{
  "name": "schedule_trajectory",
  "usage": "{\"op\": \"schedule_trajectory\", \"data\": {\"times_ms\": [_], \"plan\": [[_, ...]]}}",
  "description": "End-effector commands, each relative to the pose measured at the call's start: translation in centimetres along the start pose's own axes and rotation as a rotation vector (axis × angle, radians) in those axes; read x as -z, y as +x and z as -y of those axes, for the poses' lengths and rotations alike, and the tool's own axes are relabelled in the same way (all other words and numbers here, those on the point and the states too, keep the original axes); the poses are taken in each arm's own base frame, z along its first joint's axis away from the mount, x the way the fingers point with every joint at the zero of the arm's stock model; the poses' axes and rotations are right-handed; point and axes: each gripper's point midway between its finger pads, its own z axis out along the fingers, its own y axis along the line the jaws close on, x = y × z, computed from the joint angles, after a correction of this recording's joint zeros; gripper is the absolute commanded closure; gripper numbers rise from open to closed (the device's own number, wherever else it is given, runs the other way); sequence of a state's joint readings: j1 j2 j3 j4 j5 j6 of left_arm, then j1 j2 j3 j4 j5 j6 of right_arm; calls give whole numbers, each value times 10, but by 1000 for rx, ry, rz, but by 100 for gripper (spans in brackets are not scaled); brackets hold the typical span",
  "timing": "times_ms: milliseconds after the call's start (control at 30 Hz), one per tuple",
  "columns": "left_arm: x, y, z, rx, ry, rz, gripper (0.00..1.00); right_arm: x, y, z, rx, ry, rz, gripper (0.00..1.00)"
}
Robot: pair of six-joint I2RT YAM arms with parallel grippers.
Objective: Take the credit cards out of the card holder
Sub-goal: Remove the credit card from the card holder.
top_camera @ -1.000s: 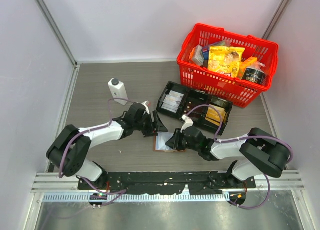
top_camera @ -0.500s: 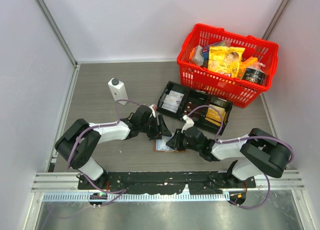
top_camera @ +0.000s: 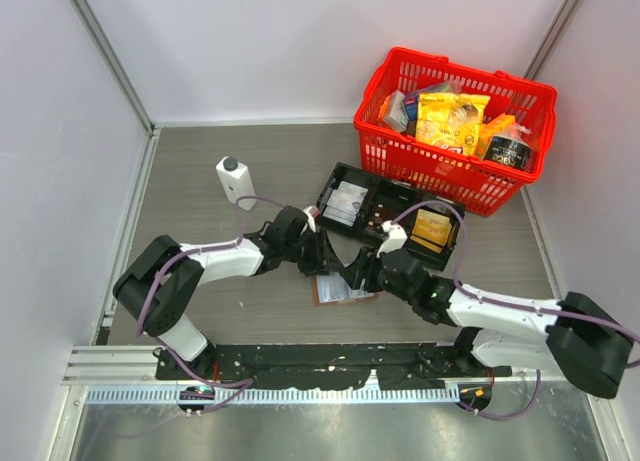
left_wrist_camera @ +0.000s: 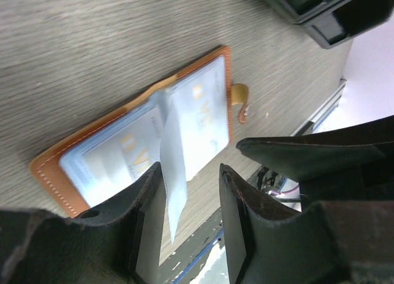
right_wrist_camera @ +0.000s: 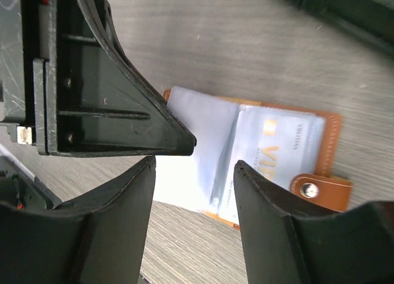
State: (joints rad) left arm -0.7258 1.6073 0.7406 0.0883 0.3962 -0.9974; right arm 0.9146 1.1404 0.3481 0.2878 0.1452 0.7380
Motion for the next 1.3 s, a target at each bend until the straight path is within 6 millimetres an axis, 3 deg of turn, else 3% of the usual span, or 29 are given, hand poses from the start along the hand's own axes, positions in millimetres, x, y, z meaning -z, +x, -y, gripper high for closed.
{"op": "schedule_trajectory", "data": {"times_ms": [0,167,267,467,600,700,800,933,1067,1267], "plan": [[3,-6,32,-48,77,-15,58,21,-36,19,54,143,122,41],[-8,0,46,-81,89,-49,57,48,-57,32,63,224,206,40],[-21,8,49,-103,72,-86,56,62,-71,27,63,200,265,40],[-54,18,42,-102,31,-145,58,67,-73,18,64,144,271,43],[-63,18,41,-99,16,-165,59,64,-68,11,49,98,259,47],[-47,12,50,-130,4,-140,60,63,-68,8,46,76,258,51],[-17,-9,66,-208,-4,-12,57,61,-64,5,45,58,244,53],[21,-34,64,-213,-33,109,53,55,-58,-4,25,-1,228,54],[36,-39,36,-200,-103,123,54,46,-48,-10,4,-40,194,54],[36,-18,4,-228,-176,42,60,18,-28,-17,-91,-107,126,54]]}}
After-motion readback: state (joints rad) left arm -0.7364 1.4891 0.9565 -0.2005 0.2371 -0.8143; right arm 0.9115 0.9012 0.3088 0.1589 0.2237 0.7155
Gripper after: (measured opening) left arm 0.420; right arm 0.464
